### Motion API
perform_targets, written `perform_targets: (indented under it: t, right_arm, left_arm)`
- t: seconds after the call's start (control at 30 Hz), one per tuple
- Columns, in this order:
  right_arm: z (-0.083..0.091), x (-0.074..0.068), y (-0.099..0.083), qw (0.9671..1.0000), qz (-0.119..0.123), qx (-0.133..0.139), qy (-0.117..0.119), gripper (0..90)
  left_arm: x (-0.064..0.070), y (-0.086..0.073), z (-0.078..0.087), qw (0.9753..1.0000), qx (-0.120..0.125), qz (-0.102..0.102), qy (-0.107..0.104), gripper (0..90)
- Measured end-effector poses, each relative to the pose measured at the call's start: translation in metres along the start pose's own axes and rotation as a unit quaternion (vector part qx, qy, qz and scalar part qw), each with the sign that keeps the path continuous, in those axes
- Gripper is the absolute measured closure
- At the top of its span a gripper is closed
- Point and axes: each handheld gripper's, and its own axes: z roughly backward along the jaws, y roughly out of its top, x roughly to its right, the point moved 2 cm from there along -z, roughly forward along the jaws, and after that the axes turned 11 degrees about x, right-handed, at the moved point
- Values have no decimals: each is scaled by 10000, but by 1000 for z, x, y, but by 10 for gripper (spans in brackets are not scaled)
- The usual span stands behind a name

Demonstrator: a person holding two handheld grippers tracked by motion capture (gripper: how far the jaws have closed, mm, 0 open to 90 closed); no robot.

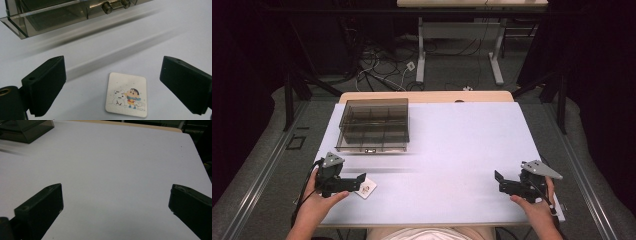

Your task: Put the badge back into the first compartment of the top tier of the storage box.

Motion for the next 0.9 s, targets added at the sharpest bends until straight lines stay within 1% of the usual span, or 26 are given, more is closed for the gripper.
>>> perform_targets:
  t: [0.07, 0.13, 0.17, 0.2, 0.27, 0.33, 0.37, 0.43, 0.5, 0.53, 0.57, 0.63, 0.67, 0.7, 0.73, 0.9]
  right_arm:
    - [0, 0, 0, 10000, -3, -23, -10, 0]
    - [0, 0, 0, 10000, 21, -36, 27, 0]
    - [0, -1, 0, 10000, 21, -39, 26, 0]
    - [0, -1, 0, 10000, 17, -40, 30, 0]
    - [0, -1, 0, 10000, 1, -45, 21, 0]
    - [0, -1, 0, 10000, 3, -47, 20, 0]
    - [0, -1, -1, 10000, 18, -57, 20, 0]
    - [0, -1, -1, 10000, -6, -83, 8, 0]
    - [-1, -1, -1, 10000, -5, -47, 19, 0]
    - [-1, -1, -1, 10000, -1, -47, 21, 0]
    - [-1, -1, -1, 10000, 0, -49, 21, 0]
    - [-1, -1, -1, 10000, -8, -49, 26, 0]
    - [-1, -1, -1, 10000, -14, -52, 27, 0]
    - [-1, -1, -1, 10000, -9, -49, 30, 0]
    - [-1, -1, -1, 10000, -9, -49, 30, 0]
    - [-1, -1, -1, 10000, -10, -54, 36, 0]
  left_arm:
    - [2, -1, -1, 10000, -46, 7, -6, 72]
    - [2, -1, -1, 9999, -154, -61, -40, 77]
    - [3, -2, -3, 9999, -105, -36, -13, 78]
    - [3, -2, -3, 9999, -143, -81, -39, 80]
    - [4, -2, -4, 9999, -139, -86, -33, 85]
    - [5, -3, -4, 9997, -210, -112, -56, 93]
    - [5, -3, -5, 9996, -222, -169, -60, 96]
    - [6, -3, -6, 9995, -259, -190, -64, 100]
    - [7, -4, -7, 9994, -292, -180, -78, 105]
    - [7, -4, -7, 9993, -295, -226, -92, 108]
    - [8, -4, -7, 9991, -361, -201, -108, 113]
    - [9, -5, -9, 9991, -321, -258, -97, 124]
    - [9, -5, -9, 9989, -368, -277, -89, 128]
    - [10, -5, -9, 9989, -380, -258, -107, 138]
    - [10, -6, -10, 9989, -365, -289, -109, 138]
    - [12, -7, -12, 9984, -440, -337, -149, 150]
